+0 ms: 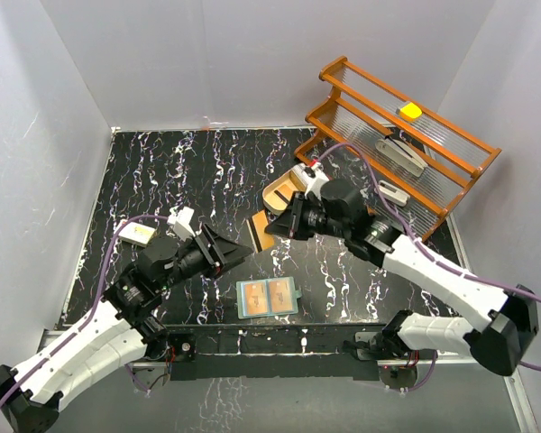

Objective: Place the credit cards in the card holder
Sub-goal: Pick up the credit card from the storage box.

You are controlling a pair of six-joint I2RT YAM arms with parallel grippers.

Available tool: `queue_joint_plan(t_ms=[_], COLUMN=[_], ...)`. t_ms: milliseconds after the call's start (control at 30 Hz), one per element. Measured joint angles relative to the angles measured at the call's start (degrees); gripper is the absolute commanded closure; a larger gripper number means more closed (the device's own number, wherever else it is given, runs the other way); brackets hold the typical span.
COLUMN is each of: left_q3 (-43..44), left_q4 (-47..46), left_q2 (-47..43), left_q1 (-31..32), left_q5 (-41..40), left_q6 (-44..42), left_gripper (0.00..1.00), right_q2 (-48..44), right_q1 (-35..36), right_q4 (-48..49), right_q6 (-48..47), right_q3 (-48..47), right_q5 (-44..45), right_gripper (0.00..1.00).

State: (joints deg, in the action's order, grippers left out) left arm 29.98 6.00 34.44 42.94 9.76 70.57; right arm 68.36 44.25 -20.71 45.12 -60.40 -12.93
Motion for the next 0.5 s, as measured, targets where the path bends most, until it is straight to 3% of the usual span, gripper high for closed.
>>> queue_joint_plan(t_ms=[267, 500], left_q3=[-1.49, -1.49], left_q4=[-8.68, -9.07], left_q2=[-0.09, 1.42], left_q1=[0.00, 0.00], left_q5=[0.15, 0.26], left_q6=[4.02, 4.24], left_gripper=[0.63, 1.00], right_q2=[-6.58, -7.85], right_q1=[0.02, 0.02], right_q4=[22.38, 32.04], right_q6=[15.56, 21.18], right_q3=[16.55, 22.08], right_q5=[-9.11, -12.39], right_gripper=[1.00, 1.00])
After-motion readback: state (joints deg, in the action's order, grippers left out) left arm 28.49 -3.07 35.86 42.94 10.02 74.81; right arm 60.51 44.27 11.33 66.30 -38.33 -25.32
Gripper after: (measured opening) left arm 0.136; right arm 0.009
